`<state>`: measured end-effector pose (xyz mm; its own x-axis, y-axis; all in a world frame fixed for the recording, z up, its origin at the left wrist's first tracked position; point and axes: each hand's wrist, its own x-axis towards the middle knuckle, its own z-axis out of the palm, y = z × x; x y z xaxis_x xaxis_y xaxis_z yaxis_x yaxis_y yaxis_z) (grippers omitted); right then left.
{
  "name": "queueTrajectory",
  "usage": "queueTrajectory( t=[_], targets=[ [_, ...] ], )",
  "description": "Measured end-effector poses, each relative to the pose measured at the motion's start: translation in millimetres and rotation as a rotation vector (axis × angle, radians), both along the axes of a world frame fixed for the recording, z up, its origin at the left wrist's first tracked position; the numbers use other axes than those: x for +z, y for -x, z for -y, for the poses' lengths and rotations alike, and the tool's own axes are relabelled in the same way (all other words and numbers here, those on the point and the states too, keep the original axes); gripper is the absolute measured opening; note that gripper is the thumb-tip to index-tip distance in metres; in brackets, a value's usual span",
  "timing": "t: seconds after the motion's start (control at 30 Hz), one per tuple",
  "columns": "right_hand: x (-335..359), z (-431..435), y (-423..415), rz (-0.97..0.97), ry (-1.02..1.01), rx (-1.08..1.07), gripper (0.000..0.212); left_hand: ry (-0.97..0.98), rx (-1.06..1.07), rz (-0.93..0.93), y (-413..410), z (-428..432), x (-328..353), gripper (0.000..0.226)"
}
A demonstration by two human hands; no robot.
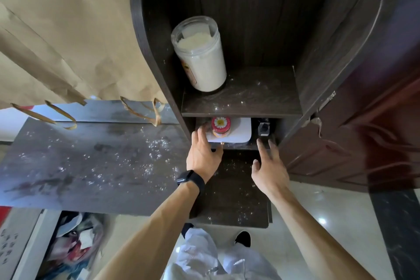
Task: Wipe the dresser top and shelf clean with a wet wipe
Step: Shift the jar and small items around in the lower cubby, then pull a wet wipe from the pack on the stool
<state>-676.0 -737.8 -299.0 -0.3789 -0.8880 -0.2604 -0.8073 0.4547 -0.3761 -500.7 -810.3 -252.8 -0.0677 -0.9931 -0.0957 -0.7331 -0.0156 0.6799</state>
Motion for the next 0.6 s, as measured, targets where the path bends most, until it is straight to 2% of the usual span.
queueTrajectory(
  t=[0.07, 0.13, 0.23, 0.3, 0.5, 0.6],
  targets=[
    [1, -21, -2, 0.081, 0.011, 0.011, 0.054, -0.001, -0.020, 0.004, -11, -24, -6, 0.057],
    [2, -48, -7, 0.139, 0.077, 0.014, 0.043, -0.025, -0.121, 0.088, -24, -46, -13, 0.054],
    [1, -93, -18, 0.130, 0.133, -0.025, 0.037, -0.063, -0.432, 0.398, -41, -70, -24, 0.054],
    [-1, -126, -27, 0.114, 0.151, -0.072, 0.037, -0.061, -0.620, 0.542, -47, -82, -31, 0.054],
    [-12, -259, -74, -0.034, 0.214, -0.347, 0.034, -0.047, -1.032, 0.669, -30, -124, -57, 0.060],
    [-11, -340, -107, -0.006, 0.120, -0.624, 0.033, 0.006, -1.244, 0.697, -9, -168, -59, 0.059]
  ],
)
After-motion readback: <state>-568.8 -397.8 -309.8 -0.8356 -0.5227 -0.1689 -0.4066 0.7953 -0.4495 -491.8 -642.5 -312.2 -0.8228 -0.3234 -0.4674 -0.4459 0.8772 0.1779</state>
